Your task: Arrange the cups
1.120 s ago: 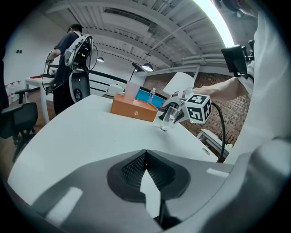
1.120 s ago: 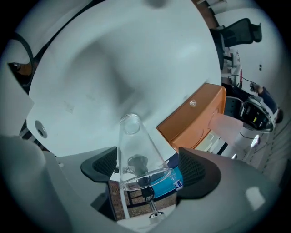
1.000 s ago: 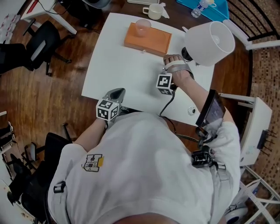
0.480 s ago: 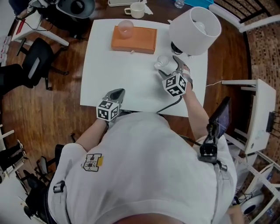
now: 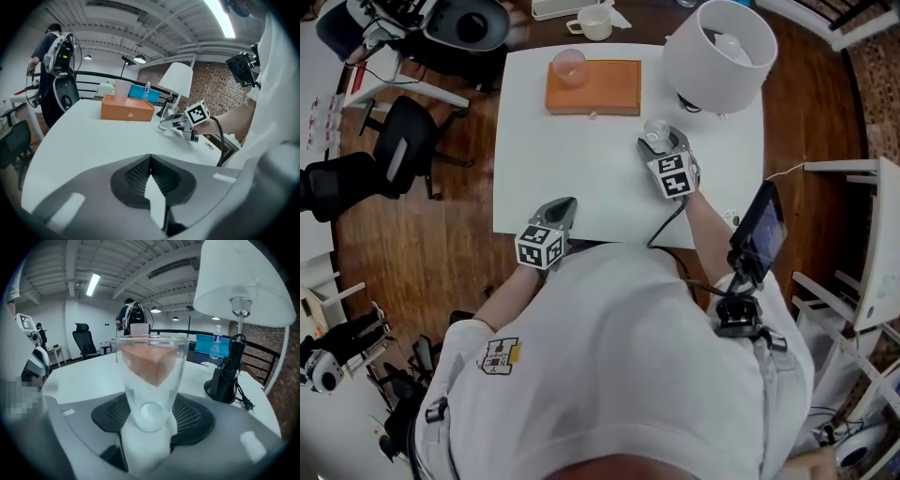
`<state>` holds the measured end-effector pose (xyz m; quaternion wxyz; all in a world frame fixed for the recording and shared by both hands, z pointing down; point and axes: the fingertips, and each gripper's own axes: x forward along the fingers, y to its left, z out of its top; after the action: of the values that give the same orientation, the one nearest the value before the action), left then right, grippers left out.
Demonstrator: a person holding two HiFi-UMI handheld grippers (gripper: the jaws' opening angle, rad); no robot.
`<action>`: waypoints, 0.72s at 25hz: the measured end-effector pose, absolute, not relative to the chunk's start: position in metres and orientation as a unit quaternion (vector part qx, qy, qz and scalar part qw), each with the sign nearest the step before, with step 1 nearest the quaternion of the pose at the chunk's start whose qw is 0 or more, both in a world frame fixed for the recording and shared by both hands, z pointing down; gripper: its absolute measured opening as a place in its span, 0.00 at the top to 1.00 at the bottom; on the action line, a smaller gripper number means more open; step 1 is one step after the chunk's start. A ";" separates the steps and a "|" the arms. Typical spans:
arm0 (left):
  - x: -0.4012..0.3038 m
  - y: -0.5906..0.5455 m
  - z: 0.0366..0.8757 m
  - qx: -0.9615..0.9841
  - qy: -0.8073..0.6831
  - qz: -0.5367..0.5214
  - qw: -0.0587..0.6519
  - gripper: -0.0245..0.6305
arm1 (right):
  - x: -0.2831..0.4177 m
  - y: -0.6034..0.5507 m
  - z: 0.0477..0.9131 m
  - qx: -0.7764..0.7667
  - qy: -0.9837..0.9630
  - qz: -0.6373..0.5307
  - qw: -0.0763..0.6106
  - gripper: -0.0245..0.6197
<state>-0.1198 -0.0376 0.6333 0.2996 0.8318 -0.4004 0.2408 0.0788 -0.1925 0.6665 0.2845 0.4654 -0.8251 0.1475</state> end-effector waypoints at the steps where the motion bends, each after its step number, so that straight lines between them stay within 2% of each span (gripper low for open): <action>1: -0.120 -0.036 0.633 0.831 -0.401 0.241 0.300 0.96 | 0.078 -0.193 0.665 0.468 -0.826 0.146 0.279 0.55; 18: -0.129 0.005 0.636 0.814 -0.426 0.225 0.324 0.96 | 0.071 -0.179 0.657 0.467 -0.829 0.141 0.273 0.55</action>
<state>-0.1293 0.0049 0.6360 0.3238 0.8144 -0.4258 0.2249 0.0713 -0.1785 0.6565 0.2735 0.4670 -0.8290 0.1409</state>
